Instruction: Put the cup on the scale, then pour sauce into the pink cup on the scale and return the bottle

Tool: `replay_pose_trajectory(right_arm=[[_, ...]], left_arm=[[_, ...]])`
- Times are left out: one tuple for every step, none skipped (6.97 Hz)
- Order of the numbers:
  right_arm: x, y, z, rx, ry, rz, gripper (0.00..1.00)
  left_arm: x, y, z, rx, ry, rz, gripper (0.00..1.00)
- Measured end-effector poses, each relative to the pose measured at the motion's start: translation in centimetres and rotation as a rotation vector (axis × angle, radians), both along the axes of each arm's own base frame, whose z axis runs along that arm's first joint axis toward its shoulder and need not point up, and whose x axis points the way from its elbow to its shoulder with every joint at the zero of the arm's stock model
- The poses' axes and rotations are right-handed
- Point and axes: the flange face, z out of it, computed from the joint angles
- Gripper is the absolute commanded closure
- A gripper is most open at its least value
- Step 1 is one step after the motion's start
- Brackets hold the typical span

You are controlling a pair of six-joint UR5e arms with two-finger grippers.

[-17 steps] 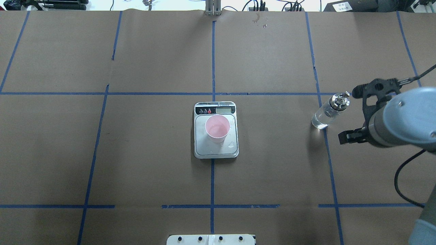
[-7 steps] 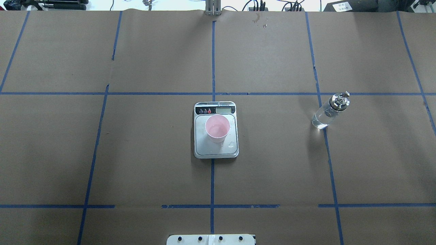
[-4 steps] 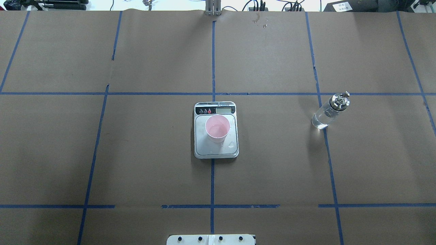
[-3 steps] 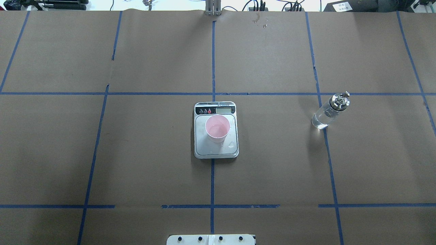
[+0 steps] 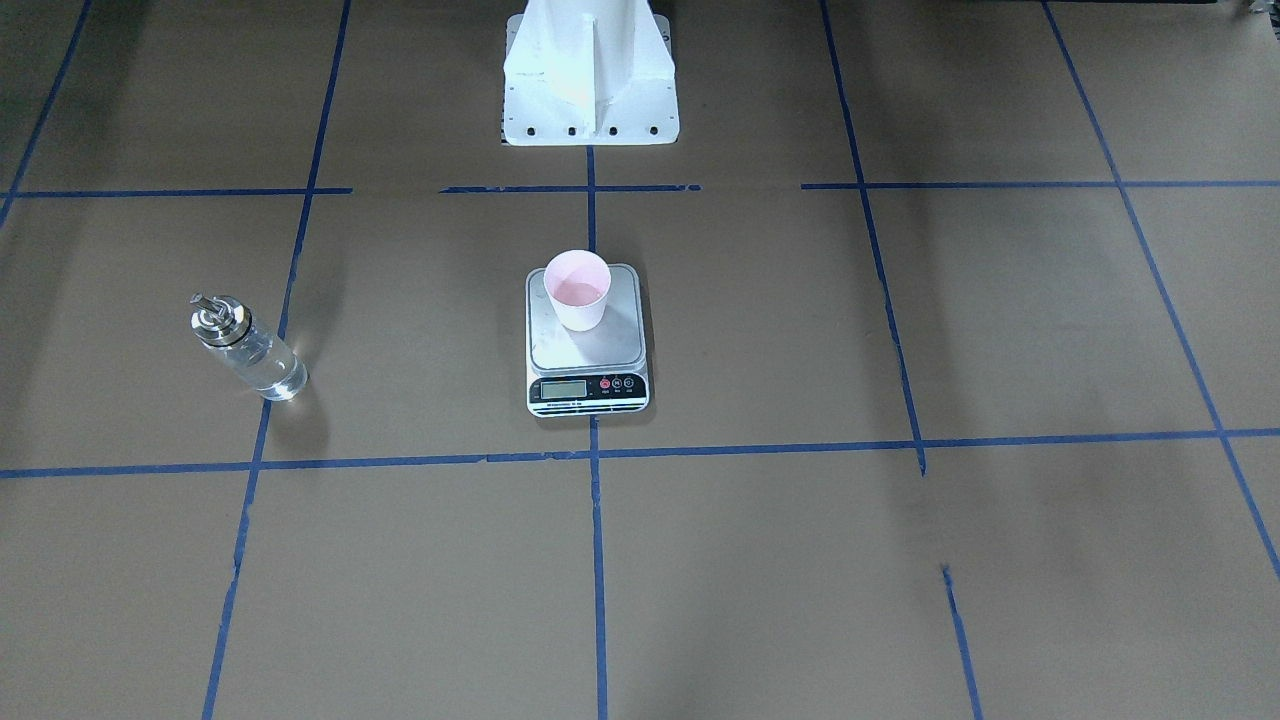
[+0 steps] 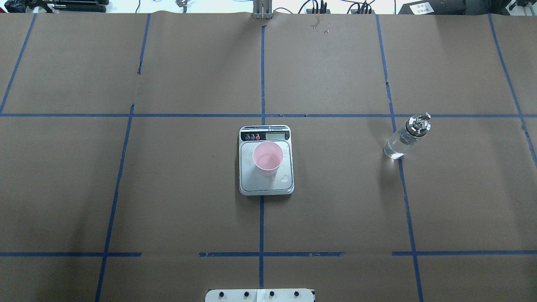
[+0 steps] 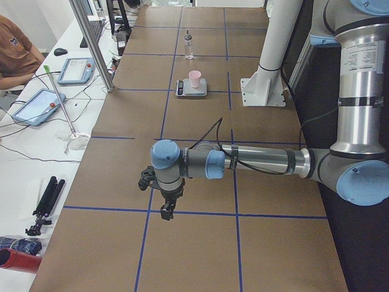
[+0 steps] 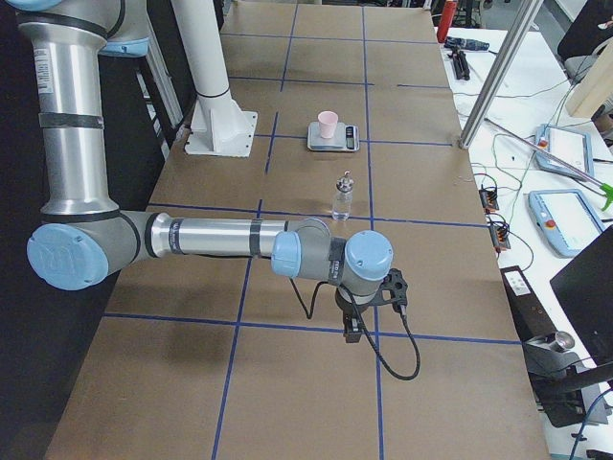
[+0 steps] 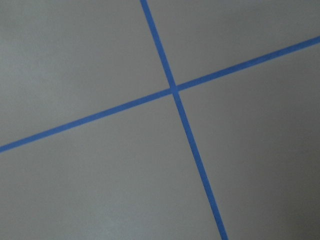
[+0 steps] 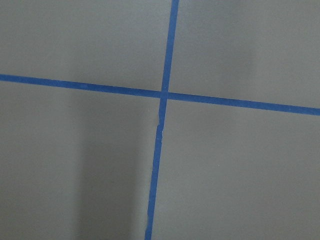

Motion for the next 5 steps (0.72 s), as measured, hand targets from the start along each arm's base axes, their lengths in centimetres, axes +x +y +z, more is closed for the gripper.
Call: replay_pose_trajectory(right_arm=[[0.0, -0.1, -0.6, -0.030, -0.001, 0.041, 0.00], [-0.1, -0.1, -0.7, -0.050, -0.001, 0.062, 0.00], [-0.2, -0.1, -0.8, -0.057, -0.001, 0.070, 0.00], [-0.2, -0.2, -0.8, -0.060, -0.001, 0.072, 0.00], [-0.2, -0.2, -0.8, -0.060, -0.001, 0.072, 0.00]], left_arm=[[0.0, 0.5, 0.6, -0.010, 0.000, 0.000, 0.00], [-0.1, 0.9, 0.9, -0.016, 0.000, -0.001, 0.00], [-0.1, 1.1, 1.2, -0.023, 0.004, -0.004, 0.00], [0.0, 1.2, 1.5, -0.038, 0.022, -0.009, 0.00], [0.2, 1.2, 1.9, -0.066, 0.049, -0.029, 0.00]])
